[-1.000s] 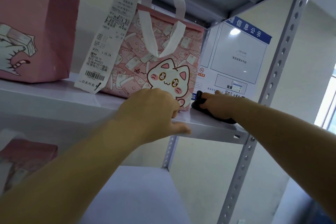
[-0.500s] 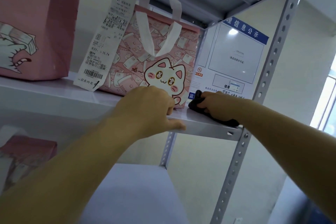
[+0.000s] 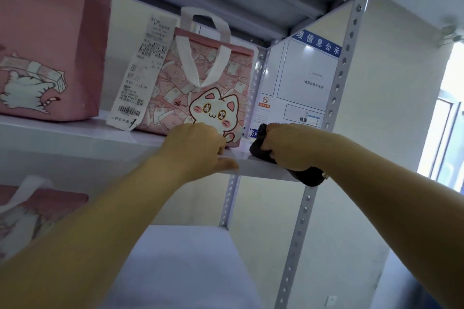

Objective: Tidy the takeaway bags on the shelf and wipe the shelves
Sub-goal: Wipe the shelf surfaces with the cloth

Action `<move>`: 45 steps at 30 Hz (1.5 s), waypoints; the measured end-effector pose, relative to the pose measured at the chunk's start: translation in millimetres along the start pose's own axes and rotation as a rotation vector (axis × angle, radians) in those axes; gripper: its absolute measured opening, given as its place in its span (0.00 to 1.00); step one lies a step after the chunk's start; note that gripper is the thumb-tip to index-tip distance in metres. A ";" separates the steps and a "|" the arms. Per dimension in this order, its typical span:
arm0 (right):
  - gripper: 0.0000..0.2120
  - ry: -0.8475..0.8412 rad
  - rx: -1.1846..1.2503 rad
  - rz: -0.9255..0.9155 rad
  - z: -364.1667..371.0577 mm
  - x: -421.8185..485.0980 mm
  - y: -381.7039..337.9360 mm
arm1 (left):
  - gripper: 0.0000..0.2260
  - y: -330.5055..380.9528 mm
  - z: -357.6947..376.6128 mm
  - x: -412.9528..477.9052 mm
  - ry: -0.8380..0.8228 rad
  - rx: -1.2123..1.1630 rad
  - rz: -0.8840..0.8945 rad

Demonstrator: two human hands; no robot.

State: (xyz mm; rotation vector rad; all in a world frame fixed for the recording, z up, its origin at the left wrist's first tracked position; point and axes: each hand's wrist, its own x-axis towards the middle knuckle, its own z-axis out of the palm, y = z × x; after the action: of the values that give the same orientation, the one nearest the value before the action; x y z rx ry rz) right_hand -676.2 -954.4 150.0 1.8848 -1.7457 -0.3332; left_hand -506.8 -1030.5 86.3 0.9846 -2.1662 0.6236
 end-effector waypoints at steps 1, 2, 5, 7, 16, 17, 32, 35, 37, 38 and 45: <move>0.07 0.016 0.005 0.015 -2.9 -9.5 -3.0 | 0.22 2.3 -1.1 -1.9 -0.003 0.016 -0.001; 0.08 0.043 0.013 0.039 -3.3 -18.6 -5.2 | 0.21 4.1 -2.3 -4.7 0.003 0.019 -0.003; 0.11 0.182 0.050 0.130 6.7 -44.2 -10.3 | 0.16 7.7 -8.7 -20.5 0.104 -0.059 -0.029; 0.12 0.338 0.101 0.164 20.1 -60.8 -15.5 | 0.16 11.7 -13.9 -36.8 0.229 -0.089 -0.015; 0.17 0.838 0.423 0.085 83.4 -107.9 -56.7 | 0.14 44.4 -25.9 -120.5 0.268 -0.183 -0.072; 0.16 0.865 0.457 0.068 90.1 -112.0 -63.0 | 0.14 45.4 -25.1 -130.7 0.245 -0.179 -0.091; 0.16 0.595 0.919 -0.176 211.2 -157.2 -184.4 | 0.10 72.4 31.3 -309.9 -0.198 -0.158 -0.415; 0.16 0.501 0.946 -0.183 236.8 -164.8 -208.7 | 0.10 75.1 49.2 -341.5 -0.298 -0.170 -0.424; 0.16 0.437 0.947 -0.168 253.4 -168.8 -225.3 | 0.10 75.2 63.5 -362.0 -0.355 -0.186 -0.432; 0.16 0.405 0.942 -0.159 262.6 -170.2 -234.1 | 0.10 74.7 72.0 -372.1 -0.390 -0.196 -0.442; 0.16 0.165 0.911 -0.128 335.4 -174.3 -294.4 | 0.09 66.3 142.4 -443.5 -0.623 -0.321 -0.529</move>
State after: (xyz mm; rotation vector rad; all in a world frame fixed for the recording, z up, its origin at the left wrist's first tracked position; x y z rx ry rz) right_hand -627.6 -855.1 -316.2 2.5291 -1.8100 0.6785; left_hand -394.1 -876.1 -343.6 1.6294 -2.2488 -0.3182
